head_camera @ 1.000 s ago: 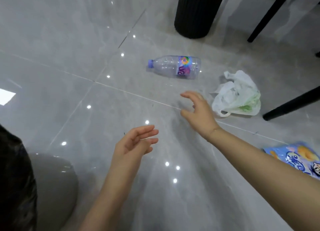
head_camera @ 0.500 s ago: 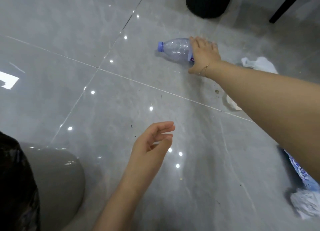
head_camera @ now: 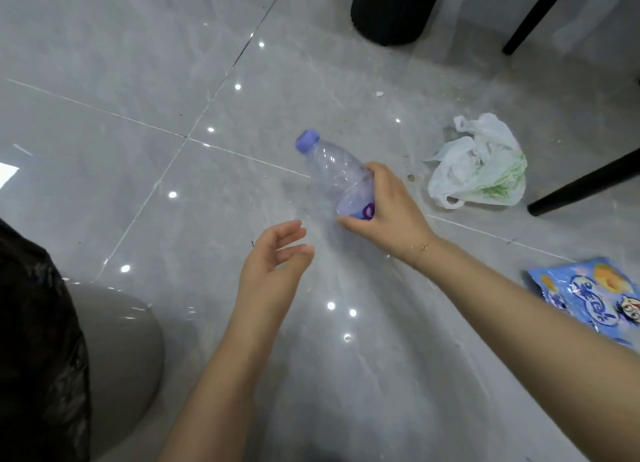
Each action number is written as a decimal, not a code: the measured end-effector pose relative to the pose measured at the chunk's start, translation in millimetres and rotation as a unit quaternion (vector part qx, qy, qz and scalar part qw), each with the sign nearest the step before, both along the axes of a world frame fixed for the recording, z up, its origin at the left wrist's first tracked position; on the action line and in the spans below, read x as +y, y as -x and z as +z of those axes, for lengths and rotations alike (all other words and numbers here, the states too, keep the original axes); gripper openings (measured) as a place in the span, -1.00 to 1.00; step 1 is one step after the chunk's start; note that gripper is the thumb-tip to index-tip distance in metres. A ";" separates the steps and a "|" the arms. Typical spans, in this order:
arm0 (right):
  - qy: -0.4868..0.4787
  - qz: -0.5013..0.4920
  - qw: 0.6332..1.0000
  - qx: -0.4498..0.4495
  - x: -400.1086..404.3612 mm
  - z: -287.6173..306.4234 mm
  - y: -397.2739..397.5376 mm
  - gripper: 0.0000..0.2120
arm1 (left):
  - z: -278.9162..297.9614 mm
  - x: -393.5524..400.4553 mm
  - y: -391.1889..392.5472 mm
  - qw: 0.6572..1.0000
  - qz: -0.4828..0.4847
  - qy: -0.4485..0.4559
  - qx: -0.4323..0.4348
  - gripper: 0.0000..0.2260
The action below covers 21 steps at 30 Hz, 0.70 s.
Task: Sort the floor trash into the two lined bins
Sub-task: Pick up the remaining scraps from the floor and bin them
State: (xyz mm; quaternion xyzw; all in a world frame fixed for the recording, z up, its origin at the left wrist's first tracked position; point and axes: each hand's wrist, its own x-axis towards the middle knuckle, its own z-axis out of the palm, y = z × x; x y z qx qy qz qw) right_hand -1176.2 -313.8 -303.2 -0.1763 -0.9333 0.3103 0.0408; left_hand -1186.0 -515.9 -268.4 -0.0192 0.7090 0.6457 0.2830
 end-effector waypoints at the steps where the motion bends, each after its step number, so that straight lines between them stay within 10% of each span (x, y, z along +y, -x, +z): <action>1: 0.104 -0.028 0.994 0.010 -11.9 9.7 -12.5 -0.22 | -0.4 1.3 -0.4 1.000 0.004 -0.015 -0.021 -0.72; 9: 0.292 0.002 0.956 0.018 -71.4 41.8 -75.2 -0.54 | 4.9 13.2 -16.0 0.975 -0.065 -0.166 -0.130 -0.48; 14: 0.017 -0.072 0.990 0.118 -1.8 28.2 -84.3 -0.64 | 1.5 9.0 -8.2 0.980 -0.024 -0.151 -0.129 -0.39; 21: -0.229 -0.166 0.938 -0.201 124.7 7.7 -42.2 -0.30 | -3.1 6.7 -9.1 0.981 -0.050 -0.131 -0.134 -0.43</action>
